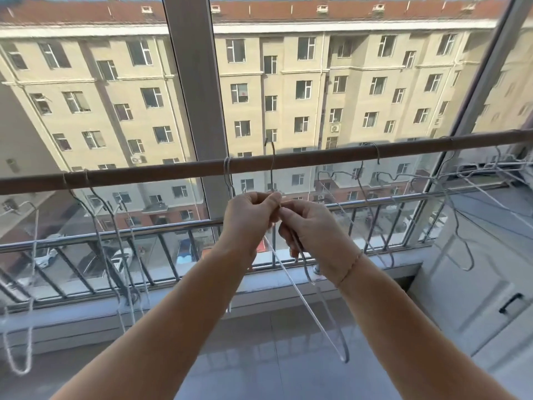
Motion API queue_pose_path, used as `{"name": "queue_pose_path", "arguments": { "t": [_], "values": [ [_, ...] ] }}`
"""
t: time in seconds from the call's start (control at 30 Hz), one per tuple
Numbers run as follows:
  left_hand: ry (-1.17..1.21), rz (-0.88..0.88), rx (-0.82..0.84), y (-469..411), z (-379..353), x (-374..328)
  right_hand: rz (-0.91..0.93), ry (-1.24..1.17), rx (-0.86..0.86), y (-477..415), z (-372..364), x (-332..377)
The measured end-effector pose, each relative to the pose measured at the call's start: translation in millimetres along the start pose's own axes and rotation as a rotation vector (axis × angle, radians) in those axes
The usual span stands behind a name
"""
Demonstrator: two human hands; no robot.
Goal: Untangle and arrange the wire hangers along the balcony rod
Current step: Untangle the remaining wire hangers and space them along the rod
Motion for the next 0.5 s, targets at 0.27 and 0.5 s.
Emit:
{"name": "queue_pose_path", "arguments": {
  "t": [0.27,0.5],
  "values": [
    [-0.051,0.052,-0.081,-6,12,22,-0.132,0.08,-0.03,-29,-26,-21],
    [-0.246,-0.183,-0.174,2,12,3,-0.06,0.396,-0.151,-11,-8,-21]
  ]
}}
Point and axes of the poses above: each hand's wrist, its own y-axis away from the middle knuckle, its own z-axis out of the back of the hand, x = y × z, the point moved 2 cm from there along -y, towards the middle knuckle, and after that the axes turned 11 degrees about -z, right-handed, at the moved point
